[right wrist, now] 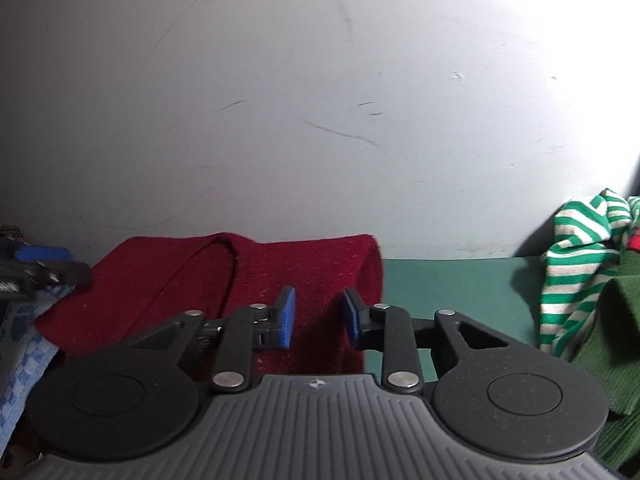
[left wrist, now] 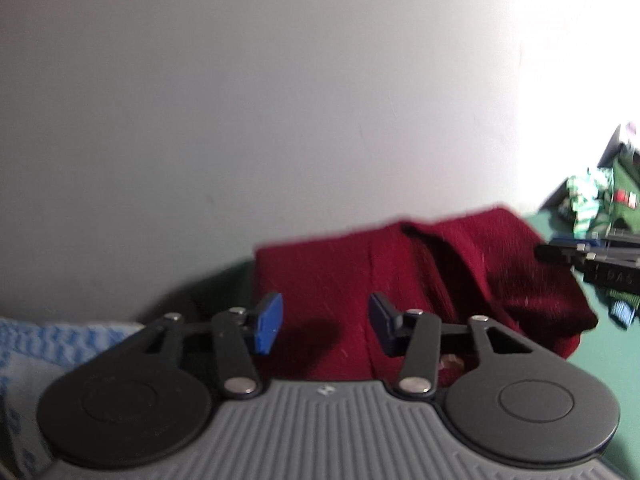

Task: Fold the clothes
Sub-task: 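Lower the red sweater onto the table edge by the wall with both grippers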

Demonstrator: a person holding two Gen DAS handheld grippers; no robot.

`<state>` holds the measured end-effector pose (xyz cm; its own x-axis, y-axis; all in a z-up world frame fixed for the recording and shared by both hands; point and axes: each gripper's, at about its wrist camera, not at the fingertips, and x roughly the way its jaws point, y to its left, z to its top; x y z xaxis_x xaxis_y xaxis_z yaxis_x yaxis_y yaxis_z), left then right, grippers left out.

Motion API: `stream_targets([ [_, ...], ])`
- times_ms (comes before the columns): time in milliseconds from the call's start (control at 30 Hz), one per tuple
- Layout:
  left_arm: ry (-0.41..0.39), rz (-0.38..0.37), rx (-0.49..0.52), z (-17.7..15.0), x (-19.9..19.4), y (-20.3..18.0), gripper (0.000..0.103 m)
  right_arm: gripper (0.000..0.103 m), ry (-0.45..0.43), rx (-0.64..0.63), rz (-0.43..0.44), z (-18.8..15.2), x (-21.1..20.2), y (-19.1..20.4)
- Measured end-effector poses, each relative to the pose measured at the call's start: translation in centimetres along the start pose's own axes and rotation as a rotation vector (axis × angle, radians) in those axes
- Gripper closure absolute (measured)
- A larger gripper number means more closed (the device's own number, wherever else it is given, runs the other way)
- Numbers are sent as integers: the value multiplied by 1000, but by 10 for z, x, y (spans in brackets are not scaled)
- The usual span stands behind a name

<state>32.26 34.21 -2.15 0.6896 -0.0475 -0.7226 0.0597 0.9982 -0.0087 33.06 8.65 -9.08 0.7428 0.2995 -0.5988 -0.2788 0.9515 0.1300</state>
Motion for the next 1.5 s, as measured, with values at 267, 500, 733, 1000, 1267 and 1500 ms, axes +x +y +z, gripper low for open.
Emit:
stream_targets([
  [267,8,-24,8,-26,7,-5,54,72,79,-44,-31,-20,4,-21],
  [500,-87,-8,100,-48,-31,27,33,63,65,-40,32,-26,-45,-28],
  [733,-36,53,492,-84,-31,-10,34,57,-11,-444,-36,-63,-68,18],
  [1000,-27,105,616,-75,-7,-23,50,55,-21,-734,-98,-88,-46,50],
  [1267,-29,24,537,-64,-12,-16,102,92,7,-601,-90,-69,-33,23],
  [1500,-23,-137,439,-59,-31,-23,102,92,66,-535,-89,-43,-40,-6],
])
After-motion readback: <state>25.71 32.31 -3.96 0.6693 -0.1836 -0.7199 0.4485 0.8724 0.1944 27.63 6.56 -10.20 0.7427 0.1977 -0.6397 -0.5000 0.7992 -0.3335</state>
